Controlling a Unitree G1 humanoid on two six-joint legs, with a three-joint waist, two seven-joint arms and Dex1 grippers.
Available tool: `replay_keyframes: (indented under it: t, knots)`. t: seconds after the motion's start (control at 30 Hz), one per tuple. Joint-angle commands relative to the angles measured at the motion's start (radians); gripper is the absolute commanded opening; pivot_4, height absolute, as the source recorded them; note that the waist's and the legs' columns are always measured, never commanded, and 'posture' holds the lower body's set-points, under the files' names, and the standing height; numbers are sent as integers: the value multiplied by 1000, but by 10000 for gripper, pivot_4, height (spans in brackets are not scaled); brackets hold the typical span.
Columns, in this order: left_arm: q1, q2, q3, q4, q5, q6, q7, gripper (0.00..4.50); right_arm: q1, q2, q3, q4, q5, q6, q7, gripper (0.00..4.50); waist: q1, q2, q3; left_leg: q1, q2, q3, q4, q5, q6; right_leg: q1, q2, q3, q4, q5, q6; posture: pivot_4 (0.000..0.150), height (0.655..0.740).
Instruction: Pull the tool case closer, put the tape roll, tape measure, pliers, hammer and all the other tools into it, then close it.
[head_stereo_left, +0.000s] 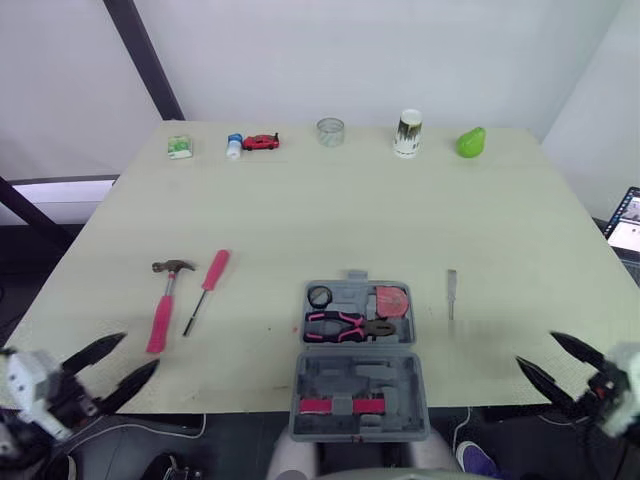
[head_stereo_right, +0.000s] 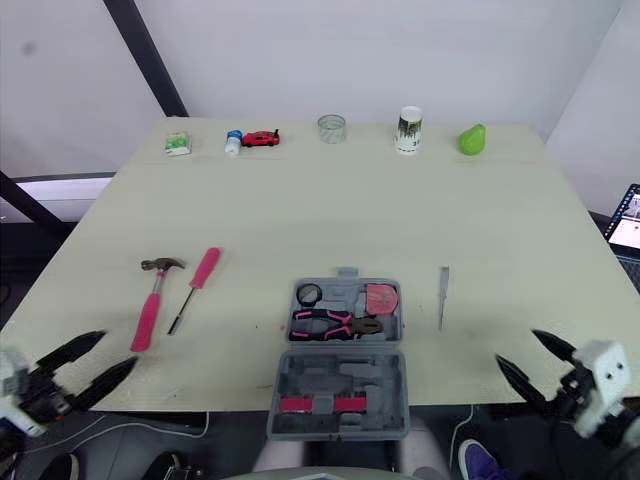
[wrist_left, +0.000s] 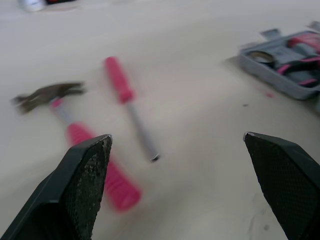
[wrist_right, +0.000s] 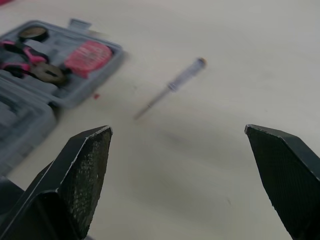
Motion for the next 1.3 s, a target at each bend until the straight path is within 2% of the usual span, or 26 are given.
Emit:
replay_keyframes:
  t: [0.03, 0.2, 0.23, 0.33, 0.37, 0.4, 0.47, 0.57, 0.6, 0.83, 1.3]
  knots:
    - [4, 19, -75, -126, 47, 7, 9, 45000, -54, -41, 33, -79, 6, 73, -25, 44854, 0, 0, 1, 0, 0, 0, 0, 0, 0, 0, 0, 0, -1, 0, 0, 1500, 7400]
    - [-116, 45, -238, -251, 88, 97, 17, 45000, -218, -119, 177, -85, -42, 117, 29, 44854, 0, 3, 4, 0, -2, 2, 1, 0, 0, 0, 4, 0, 0, 0, 0, 1500, 7400]
    - [-141, 48, -261, -249, 97, 104, 14, 42517, -243, -123, 200, -72, -48, 113, 38, 44975, 2, 3, 4, 0, -2, 2, 1, 0, 0, 0, 4, -1, 1, 0, 1, 1500, 7400]
    - [-200, 57, -328, -206, 130, 97, -19, 33064, -292, -131, 281, -13, -96, 65, 90, 37796, 1, 3, 4, 0, -2, 1, 2, 0, 0, 0, 6, -1, 2, 0, 0, 1500, 7400]
    - [-215, 60, -349, -190, 143, 88, -31, 27204, -305, -131, 304, 3, -110, 52, 103, 32452, -1, 3, 4, -1, -2, 1, 2, 0, 0, 0, 6, -1, 2, 2, 3, 1500, 7400]
    - [-232, 61, -368, -173, 156, 76, -40, 25478, -319, -131, 327, 18, -128, 39, 112, 29737, -3, 3, 4, -1, -2, 1, 2, 0, 0, 0, 7, -1, 1, 2, 3, 1500, 7400]
    - [-263, 62, -400, -144, 171, 63, -61, 15921, -341, -131, 373, 48, -164, 12, 131, 20489, -3, 3, 4, -2, -2, 2, 2, 0, 1, -1, 7, 0, 1, 2, 4, 1500, 7400]
    - [-296, 55, -437, -114, 183, 53, -81, 283, -360, -138, 446, 123, -243, -65, 165, 4164, 0, 3, 4, -3, -2, 1, 3, 0, 1, -1, 7, -1, 1, 2, 4, 1500, 7400]
    - [-303, 55, -452, -104, 191, 45, -90, 0, -368, -136, 466, 146, -261, -83, 172, 542, 0, 3, 4, -3, -2, 1, 3, 0, 1, -1, 7, -1, 1, 2, 4, 1500, 7400]
    - [-354, 49, -514, -21, 227, -4, -116, 0, -452, -112, 550, 274, -341, -150, 182, 542, -1, 4, 5, -3, -2, 1, 5, 0, 1, -1, 7, -1, 2, 2, 4, 1500, 7400]
    - [-407, 42, -574, 78, 246, -56, -146, 0, -528, -33, 637, 312, -409, -132, 151, 542, 0, 4, 5, -3, -1, 0, 5, 0, 1, -1, 8, -2, 3, 2, 4, 1500, 7400]
